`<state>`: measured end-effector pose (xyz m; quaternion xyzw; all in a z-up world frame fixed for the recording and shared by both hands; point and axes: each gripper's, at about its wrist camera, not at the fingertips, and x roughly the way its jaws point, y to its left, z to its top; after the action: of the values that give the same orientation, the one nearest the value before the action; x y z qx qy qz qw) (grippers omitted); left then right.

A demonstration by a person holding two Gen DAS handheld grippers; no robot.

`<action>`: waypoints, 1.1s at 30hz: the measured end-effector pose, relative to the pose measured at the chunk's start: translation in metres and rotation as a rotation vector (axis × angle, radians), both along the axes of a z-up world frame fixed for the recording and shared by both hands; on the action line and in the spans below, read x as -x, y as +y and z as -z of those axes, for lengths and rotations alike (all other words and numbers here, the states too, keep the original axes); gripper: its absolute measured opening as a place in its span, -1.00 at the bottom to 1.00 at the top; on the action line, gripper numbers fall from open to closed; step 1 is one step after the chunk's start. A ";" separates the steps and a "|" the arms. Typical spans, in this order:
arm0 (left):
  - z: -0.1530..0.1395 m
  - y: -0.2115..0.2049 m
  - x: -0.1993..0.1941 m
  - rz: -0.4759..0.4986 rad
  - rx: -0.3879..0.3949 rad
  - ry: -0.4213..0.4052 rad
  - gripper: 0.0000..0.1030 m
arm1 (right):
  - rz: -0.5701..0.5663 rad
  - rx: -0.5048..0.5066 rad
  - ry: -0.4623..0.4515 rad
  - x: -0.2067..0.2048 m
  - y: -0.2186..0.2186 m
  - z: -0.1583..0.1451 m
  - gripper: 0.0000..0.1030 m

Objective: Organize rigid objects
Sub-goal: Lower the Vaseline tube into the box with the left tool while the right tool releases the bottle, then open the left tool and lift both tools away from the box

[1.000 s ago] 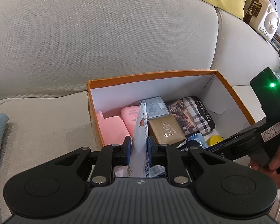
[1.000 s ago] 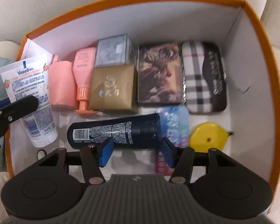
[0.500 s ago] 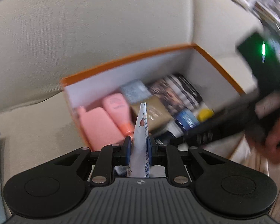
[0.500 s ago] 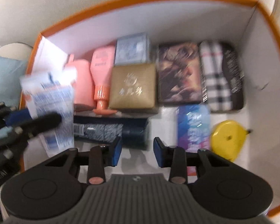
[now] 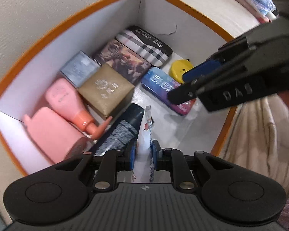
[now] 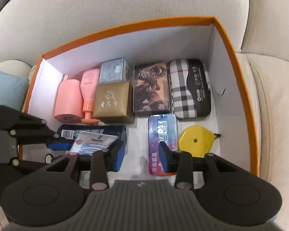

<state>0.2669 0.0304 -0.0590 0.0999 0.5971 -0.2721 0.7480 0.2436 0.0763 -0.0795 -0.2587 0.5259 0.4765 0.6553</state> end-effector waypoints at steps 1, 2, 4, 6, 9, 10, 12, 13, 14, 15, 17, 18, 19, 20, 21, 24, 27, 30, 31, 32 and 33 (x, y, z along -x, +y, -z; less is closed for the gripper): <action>0.003 0.000 -0.001 -0.009 0.010 0.019 -0.60 | 0.002 -0.004 0.008 0.001 -0.001 0.000 -0.22; 0.006 0.001 -0.002 -0.020 0.018 0.029 -0.60 | 0.003 -0.011 0.015 0.001 -0.001 0.000 -0.22; 0.007 0.002 -0.006 -0.045 0.035 0.035 -0.59 | 0.000 -0.026 0.028 0.003 -0.001 -0.003 -0.21; 0.006 0.001 -0.005 -0.061 0.039 0.026 -0.54 | -0.007 -0.033 0.026 0.006 0.002 -0.004 -0.21; -0.001 0.002 -0.005 -0.094 0.042 -0.001 -0.48 | -0.018 -0.046 0.013 0.011 0.007 -0.005 -0.21; -0.002 0.003 -0.006 -0.105 0.047 -0.008 -0.48 | -0.018 -0.050 0.016 0.011 0.008 -0.006 -0.21; -0.007 0.006 -0.004 -0.120 0.062 -0.024 -0.47 | -0.008 -0.056 0.021 0.010 0.010 -0.007 -0.21; -0.009 0.007 -0.004 -0.128 0.068 -0.035 -0.47 | -0.001 -0.060 0.020 0.010 0.011 -0.007 -0.21; -0.012 0.009 -0.002 -0.139 0.073 -0.047 -0.47 | 0.006 -0.065 0.020 0.010 0.012 -0.007 -0.21; -0.013 0.010 -0.001 -0.151 0.076 -0.057 -0.51 | 0.016 -0.073 0.022 0.009 0.012 -0.008 -0.21; -0.015 0.012 0.001 -0.170 0.087 -0.071 -0.64 | 0.030 -0.080 0.027 0.007 0.013 -0.009 -0.21; -0.013 0.013 0.000 -0.178 0.089 -0.071 -0.65 | 0.029 -0.079 0.028 0.007 0.013 -0.008 -0.21; -0.011 0.013 -0.001 -0.191 0.084 -0.068 -0.65 | 0.028 -0.075 0.030 0.008 0.014 -0.007 -0.21; -0.010 0.014 -0.001 -0.205 0.078 -0.068 -0.65 | 0.025 -0.069 0.029 0.009 0.015 -0.006 -0.22; -0.010 0.015 0.000 -0.223 0.074 -0.075 -0.65 | 0.021 -0.062 0.027 0.010 0.016 -0.005 -0.22; -0.018 0.018 0.007 -0.273 0.079 -0.101 -0.64 | 0.012 -0.058 0.020 0.014 0.013 -0.006 -0.22; -0.031 0.019 0.017 -0.323 0.056 -0.163 -0.64 | 0.000 -0.066 -0.017 0.020 0.006 -0.013 -0.09; -0.046 0.017 0.027 -0.357 0.061 -0.213 -0.59 | -0.012 -0.101 -0.067 0.025 -0.006 -0.025 -0.07; -0.050 0.017 0.030 -0.371 0.063 -0.229 -0.58 | -0.018 -0.115 -0.085 0.027 -0.011 -0.029 -0.06; -0.056 0.017 0.034 -0.388 0.064 -0.251 -0.56 | -0.025 -0.130 -0.106 0.029 -0.016 -0.034 0.00; -0.061 0.016 0.037 -0.403 0.065 -0.270 -0.52 | -0.032 -0.147 -0.127 0.031 -0.021 -0.040 0.03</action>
<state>0.2296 0.0468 0.0018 -0.0100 0.4903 -0.1206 0.8631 0.2128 0.0550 -0.0399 -0.2483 0.4426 0.5068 0.6968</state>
